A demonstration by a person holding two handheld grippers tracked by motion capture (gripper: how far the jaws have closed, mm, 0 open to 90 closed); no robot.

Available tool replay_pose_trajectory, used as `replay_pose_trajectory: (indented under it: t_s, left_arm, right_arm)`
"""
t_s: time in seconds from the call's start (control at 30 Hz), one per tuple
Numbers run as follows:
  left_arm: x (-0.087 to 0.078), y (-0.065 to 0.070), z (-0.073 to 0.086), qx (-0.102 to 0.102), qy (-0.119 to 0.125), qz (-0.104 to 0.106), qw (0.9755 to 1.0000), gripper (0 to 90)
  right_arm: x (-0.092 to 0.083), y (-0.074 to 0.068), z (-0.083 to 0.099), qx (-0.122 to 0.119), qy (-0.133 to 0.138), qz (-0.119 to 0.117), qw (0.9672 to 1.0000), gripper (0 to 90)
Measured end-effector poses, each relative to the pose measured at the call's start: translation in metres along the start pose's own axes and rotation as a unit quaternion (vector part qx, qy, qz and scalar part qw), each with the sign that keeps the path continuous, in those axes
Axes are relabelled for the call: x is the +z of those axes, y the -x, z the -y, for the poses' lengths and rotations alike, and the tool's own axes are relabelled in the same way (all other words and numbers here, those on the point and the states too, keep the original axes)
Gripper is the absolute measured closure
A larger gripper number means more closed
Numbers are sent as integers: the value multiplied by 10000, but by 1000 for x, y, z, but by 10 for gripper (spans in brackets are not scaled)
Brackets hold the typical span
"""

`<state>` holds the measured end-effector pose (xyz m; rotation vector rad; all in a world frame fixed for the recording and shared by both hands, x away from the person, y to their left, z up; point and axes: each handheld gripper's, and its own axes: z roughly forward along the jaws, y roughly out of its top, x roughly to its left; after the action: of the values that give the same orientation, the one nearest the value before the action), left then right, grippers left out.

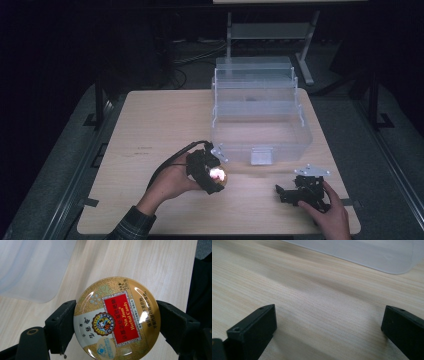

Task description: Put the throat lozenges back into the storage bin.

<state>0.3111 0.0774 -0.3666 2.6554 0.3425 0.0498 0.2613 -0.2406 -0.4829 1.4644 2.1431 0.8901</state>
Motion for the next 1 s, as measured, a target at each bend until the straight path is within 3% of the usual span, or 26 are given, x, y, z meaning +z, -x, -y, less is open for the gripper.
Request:
replay_pose_trajectory:
  t_s: [1.0]
  left_arm:
    - [-18, -18, -24, 79, 61, -129, 9999, 196]
  right_arm:
    - [0, 0, 0, 21, -9, 4, 10000, 0]
